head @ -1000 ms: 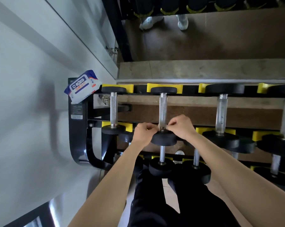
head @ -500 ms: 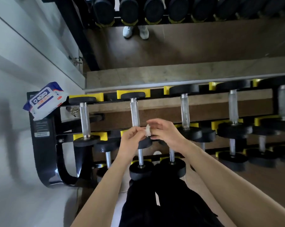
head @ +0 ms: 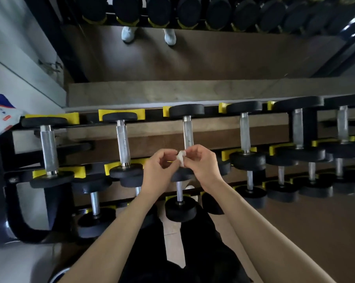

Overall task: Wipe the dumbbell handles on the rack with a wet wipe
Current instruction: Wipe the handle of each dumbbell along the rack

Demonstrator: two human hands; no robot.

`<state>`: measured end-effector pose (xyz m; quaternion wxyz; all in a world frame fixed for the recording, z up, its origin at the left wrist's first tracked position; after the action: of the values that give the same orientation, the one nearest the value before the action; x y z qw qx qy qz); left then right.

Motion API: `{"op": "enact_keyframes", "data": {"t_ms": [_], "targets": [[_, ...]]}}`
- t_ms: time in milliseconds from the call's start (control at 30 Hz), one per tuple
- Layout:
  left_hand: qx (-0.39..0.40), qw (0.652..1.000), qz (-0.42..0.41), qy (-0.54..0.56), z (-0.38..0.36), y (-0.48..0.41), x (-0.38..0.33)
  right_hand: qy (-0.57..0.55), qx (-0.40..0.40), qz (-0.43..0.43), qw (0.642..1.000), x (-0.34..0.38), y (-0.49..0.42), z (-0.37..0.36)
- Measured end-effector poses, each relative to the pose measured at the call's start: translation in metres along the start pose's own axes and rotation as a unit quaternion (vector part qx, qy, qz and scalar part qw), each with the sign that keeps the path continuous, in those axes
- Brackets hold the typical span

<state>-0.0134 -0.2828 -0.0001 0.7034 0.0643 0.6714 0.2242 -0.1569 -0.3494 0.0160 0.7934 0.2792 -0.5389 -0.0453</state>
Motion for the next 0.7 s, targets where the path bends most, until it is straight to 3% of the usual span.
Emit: {"op": "enact_keyframes", "data": {"t_ms": [133,267,433,600,700], "targets": [[0.035,0.999,-0.007,-0.026,-0.022,-0.013,0.002,0.011,0.012,-0.003,1.0,-0.013,-0.018,0.023],[-0.035,0.996,0.026,-0.072,-0.046,-0.029,0.002,0.013,0.047,0.024,0.999,-0.027,-0.036,0.045],[-0.157,0.979,0.033,-0.123,-0.052,-0.061,-0.003,0.104,0.013,0.046,0.993,-0.044,-0.065,0.057],[-0.198,0.969,0.019,-0.146,-0.051,-0.091,-0.01,0.102,0.053,0.031,0.993,-0.049,-0.078,0.04],[-0.21,0.963,0.008,-0.168,-0.053,-0.104,-0.011,0.092,0.036,0.043,0.994,-0.055,-0.07,0.029]]}}
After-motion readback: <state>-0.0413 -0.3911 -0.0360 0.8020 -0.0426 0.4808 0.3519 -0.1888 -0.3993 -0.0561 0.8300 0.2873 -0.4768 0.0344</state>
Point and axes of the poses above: each hand's wrist, its own y-axis away from the middle knuckle, its own z-axis out of the back of the hand, x = y × z, the point moved 1 cm from there along -y, towards the middle knuckle, and after that the axes turned 4 degrees about x, right-handed, at the moved point
